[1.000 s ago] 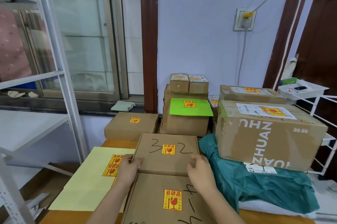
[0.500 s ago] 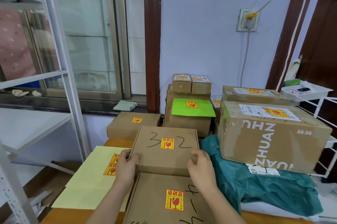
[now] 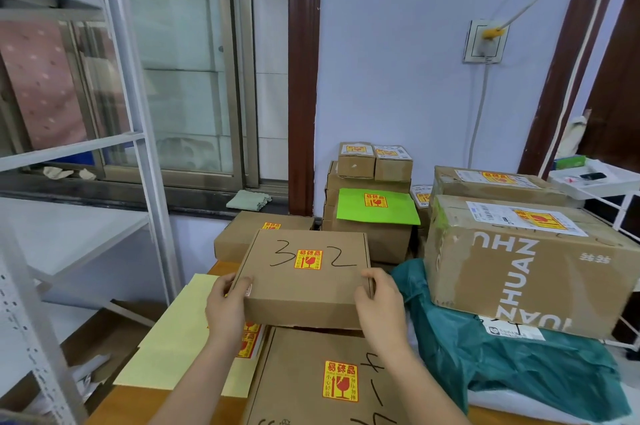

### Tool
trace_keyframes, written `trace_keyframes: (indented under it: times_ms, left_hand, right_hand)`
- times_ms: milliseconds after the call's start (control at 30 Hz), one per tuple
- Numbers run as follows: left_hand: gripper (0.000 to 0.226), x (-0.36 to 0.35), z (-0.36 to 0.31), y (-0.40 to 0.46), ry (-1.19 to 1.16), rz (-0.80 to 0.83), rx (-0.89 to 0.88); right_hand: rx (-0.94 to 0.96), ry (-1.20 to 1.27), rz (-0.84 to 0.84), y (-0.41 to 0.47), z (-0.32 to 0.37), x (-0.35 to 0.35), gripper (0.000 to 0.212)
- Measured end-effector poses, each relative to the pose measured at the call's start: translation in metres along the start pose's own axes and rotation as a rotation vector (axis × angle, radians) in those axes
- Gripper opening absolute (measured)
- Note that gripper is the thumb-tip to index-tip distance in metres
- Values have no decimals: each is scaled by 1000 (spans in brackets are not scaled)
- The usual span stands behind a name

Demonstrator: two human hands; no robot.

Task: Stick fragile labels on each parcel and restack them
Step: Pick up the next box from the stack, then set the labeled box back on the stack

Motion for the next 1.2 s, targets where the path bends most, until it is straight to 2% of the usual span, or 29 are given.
trace_keyframes:
  times_ms: [167, 267, 467, 600, 700, 833, 933, 1133, 1200]
  left_hand:
    - [23, 18, -9, 4, -58, -61, 37]
    - [21, 28, -19, 6, -99, -77, 47]
    - [19, 47, -33, 17, -142, -115, 45]
    - [15, 54, -39, 26, -98, -117, 36]
    - [8, 56, -34, 35, -93, -90, 122]
    - [30, 58, -22, 45, -64, -25, 267]
    - [44, 61, -18, 53, -44, -18, 304]
    - [51, 68, -14, 75, -28, -111, 273]
    - [46, 68, -14, 84, -13, -125, 260]
  right_hand:
    - [44, 16, -6, 0, 13, -11, 32]
    - [29, 122, 15, 3, 19, -18, 35]
    - [-179, 437, 233, 9, 19, -50, 51]
    - [-163, 523, 281, 7, 28, -61, 50]
    - [-151, 541, 296, 11, 34, -66, 53]
    - [-128, 538, 362, 13, 40, -75, 58]
    - [-121, 516, 405, 13, 41, -81, 57]
    - [-161, 524, 468, 17, 34, -103, 58]
    - [-167, 537, 495, 19, 32, -110, 55]
Point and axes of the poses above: each hand's wrist, its own y-axis towards the middle knuckle, its own x-axis out of the back of the hand, z = x × y, the point moved 9 cm from there along y, towards the middle knuckle, and after that the axes turned 4 degrees about -x, right-handed, at the moved point
